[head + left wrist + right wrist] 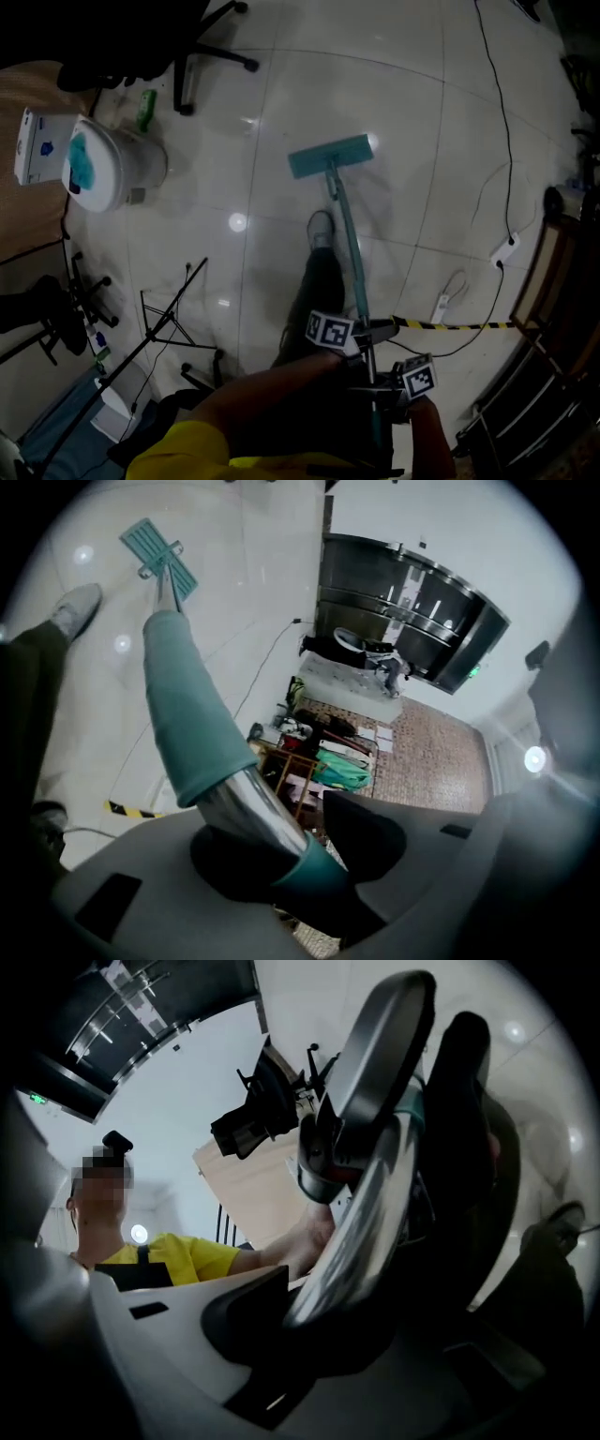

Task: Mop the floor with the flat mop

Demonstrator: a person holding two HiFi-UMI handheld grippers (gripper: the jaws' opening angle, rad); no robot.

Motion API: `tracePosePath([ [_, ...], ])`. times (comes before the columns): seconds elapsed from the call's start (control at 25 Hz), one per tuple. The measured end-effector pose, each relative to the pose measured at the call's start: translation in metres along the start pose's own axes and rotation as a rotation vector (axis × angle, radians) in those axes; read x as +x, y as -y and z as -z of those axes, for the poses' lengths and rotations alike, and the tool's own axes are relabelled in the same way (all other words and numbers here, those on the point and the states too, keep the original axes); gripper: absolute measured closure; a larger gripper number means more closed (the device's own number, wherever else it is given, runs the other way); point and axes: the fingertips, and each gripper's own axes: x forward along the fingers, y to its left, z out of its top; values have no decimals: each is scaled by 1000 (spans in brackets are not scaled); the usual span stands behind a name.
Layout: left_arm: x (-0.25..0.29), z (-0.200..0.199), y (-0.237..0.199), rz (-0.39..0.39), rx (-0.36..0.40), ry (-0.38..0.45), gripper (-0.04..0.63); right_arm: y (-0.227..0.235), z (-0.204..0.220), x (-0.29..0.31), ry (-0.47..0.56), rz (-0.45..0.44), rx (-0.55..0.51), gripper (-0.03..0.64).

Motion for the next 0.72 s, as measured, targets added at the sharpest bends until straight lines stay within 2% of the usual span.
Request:
tracePosePath([
  [0.08, -8, -44, -5, 8, 57, -15, 417, 13, -38, 11, -82, 72, -59, 524],
  [0.12, -11, -78, -7, 11, 88, -8, 417, 21, -69, 12, -100, 104, -90, 522],
  [0.28, -24, -246, -2, 63, 173, 67, 422, 26, -232, 22, 44, 73, -179, 532],
  [0.36, -29, -329, -1, 51, 237, 72, 422, 26, -313, 27, 89, 53, -228, 532],
  [0.44, -36, -386, -1, 34, 280, 53, 422, 22, -369, 40, 126, 10, -237, 532],
  [0.52, -41, -406, -3, 10, 297, 19, 422, 17, -388, 51, 139, -16, -222, 532],
  [0.56, -41, -400, -4, -3, 302, 4, 422, 17, -382, 55, 132, -15, -215, 532],
  [0.64, -47, -362, -9, -4, 284, 19, 423, 25, -340, 66, 81, 18, -200, 545],
  [0.72, -58, -301, -13, 14, 229, 76, 434, 34, -272, 73, 4, 54, -167, 541],
])
